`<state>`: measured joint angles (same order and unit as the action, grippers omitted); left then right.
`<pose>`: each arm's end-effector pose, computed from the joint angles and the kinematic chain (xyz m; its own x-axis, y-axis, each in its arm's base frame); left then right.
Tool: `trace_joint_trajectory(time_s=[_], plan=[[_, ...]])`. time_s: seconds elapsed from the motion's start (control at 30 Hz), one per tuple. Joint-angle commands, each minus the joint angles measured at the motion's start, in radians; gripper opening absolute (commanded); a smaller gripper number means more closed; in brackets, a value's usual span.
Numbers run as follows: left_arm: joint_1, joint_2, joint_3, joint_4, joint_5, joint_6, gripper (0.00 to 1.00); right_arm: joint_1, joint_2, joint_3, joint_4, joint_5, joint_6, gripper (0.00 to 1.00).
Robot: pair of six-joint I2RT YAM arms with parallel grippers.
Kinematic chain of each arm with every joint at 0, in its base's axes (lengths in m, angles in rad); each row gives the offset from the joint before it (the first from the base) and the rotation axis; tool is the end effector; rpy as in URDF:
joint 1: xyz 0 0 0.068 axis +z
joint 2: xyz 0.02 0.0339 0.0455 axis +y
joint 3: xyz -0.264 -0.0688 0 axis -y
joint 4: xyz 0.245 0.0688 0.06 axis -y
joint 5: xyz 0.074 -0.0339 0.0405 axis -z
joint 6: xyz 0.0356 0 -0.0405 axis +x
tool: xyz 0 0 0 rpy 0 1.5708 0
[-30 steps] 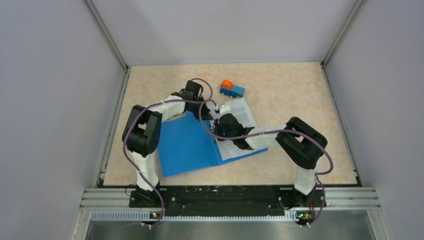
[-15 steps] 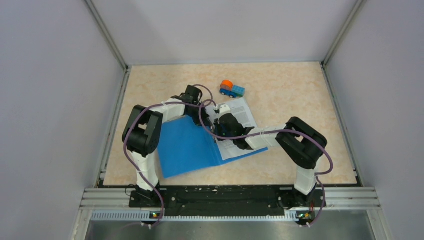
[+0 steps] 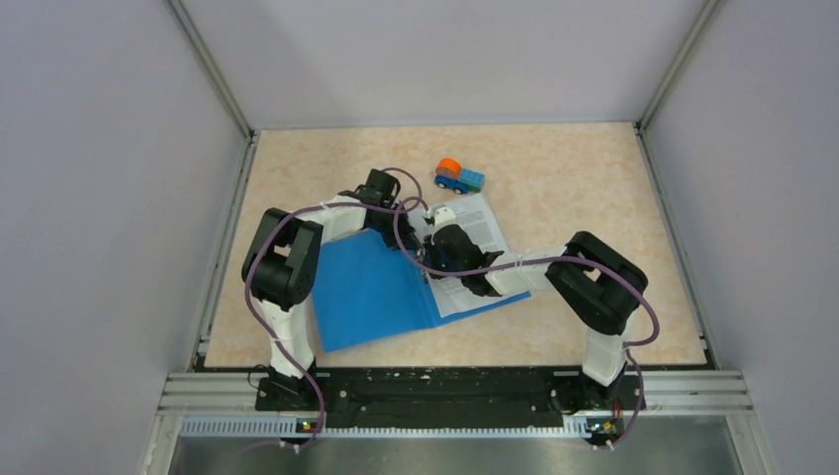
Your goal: Put the files into the folder
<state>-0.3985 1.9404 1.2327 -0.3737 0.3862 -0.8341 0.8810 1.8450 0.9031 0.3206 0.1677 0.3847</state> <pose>0.3550 -0.1640 0.1516 -0.9336 -0.3514 -0.0696 -0.2514 0.7811 -0.5716 0.2419 0.2838 0.1413 -0.5964 -0.1414 -0.7902 -0.4859 0.8471 0.2151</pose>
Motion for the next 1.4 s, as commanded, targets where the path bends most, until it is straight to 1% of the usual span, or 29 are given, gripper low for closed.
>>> trace_joint_trajectory(time_s=[0.0,0.33,0.67,1.27,1.37], plan=[[-0.002,-0.025,0.017,0.025,0.036,0.024,0.0,-0.005,0.009,0.003,-0.054,-0.013,-0.022,0.0],[0.0,-0.028,0.012,0.032,0.072,0.024,0.0,-0.004,0.017,0.008,-0.06,-0.016,-0.023,0.0],[0.0,-0.011,0.001,-0.002,0.082,0.026,0.0,-0.005,0.016,0.008,-0.055,-0.018,-0.021,0.0],[0.0,0.06,-0.014,-0.046,0.002,0.028,0.0,-0.004,-0.033,0.005,-0.038,-0.02,-0.024,0.0],[0.0,0.065,-0.016,-0.049,-0.014,0.028,0.0,-0.005,-0.044,0.004,-0.032,-0.025,-0.024,0.04]])
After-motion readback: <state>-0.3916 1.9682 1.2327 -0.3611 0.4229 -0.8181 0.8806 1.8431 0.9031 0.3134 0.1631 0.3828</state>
